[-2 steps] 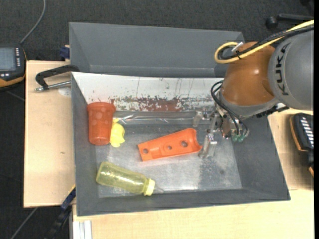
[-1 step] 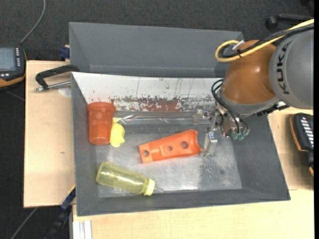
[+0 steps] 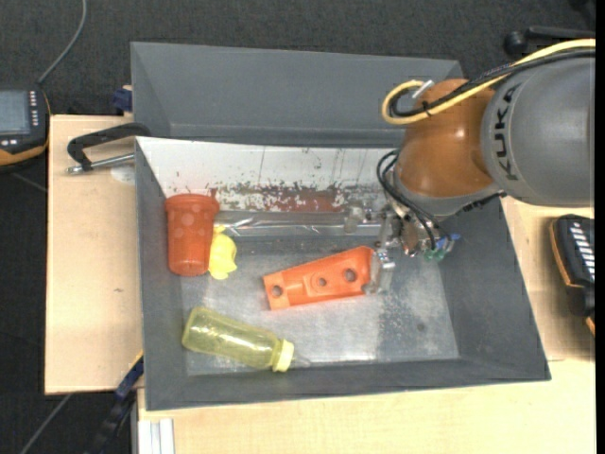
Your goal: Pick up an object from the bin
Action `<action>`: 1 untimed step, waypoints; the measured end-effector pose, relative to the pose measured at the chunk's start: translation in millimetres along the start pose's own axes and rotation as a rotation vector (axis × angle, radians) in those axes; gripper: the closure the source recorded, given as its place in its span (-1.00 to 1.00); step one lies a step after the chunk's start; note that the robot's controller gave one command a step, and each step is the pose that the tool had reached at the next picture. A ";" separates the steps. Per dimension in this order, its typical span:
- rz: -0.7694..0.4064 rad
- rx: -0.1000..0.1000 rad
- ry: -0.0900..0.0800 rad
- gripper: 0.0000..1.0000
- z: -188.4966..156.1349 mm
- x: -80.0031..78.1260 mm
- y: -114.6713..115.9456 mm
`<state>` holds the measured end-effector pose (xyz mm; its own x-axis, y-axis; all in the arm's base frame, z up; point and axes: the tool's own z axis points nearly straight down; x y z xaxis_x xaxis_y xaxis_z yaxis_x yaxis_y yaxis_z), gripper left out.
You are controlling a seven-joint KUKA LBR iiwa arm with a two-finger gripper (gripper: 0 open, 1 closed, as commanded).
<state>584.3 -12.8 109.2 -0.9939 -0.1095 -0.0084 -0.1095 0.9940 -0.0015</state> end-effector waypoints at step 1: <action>-0.155 -0.003 0.001 1.00 37.8 -15.4 -3.4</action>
Offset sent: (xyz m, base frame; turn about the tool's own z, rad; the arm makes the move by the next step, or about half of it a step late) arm 0.0000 0.0000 0.0000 0.0000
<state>600.2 -14.6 71.5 -0.9653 -0.2612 -0.0074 -0.2612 0.9653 0.0002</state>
